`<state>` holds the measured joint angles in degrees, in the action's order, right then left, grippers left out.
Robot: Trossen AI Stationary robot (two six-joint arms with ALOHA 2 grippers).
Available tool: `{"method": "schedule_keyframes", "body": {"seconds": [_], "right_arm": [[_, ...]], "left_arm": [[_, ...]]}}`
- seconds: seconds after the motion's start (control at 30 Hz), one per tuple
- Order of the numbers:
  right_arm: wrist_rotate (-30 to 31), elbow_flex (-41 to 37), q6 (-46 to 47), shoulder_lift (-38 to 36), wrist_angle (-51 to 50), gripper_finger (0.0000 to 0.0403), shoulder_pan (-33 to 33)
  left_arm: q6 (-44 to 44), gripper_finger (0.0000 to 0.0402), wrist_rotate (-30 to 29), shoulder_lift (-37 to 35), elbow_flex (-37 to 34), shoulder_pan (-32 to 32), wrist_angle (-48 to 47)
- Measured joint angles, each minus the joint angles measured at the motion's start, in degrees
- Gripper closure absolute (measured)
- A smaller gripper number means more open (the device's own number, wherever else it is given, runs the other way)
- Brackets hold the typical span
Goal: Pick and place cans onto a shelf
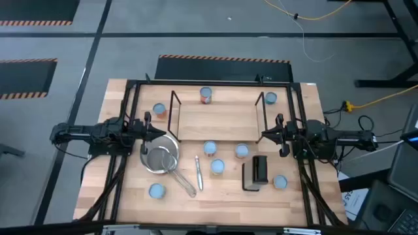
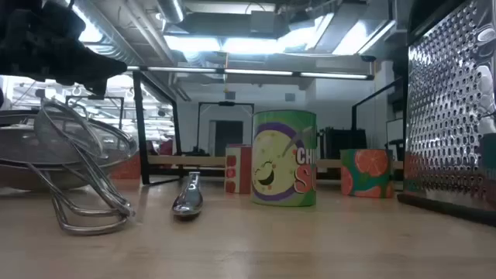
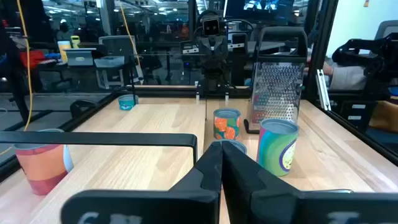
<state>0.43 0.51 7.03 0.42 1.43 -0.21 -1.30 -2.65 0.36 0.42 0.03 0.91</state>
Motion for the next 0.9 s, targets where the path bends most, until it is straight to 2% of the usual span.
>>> {"method": "schedule_keyframes", "body": {"seconds": [0.9], "right_arm": [[0.0, 0.0, 0.02, -0.02, -0.02, 0.0358, 0.02]], "left_arm": [[0.0, 0.0401, 0.01, 0.01, -0.02, -0.01, 0.02]]}}
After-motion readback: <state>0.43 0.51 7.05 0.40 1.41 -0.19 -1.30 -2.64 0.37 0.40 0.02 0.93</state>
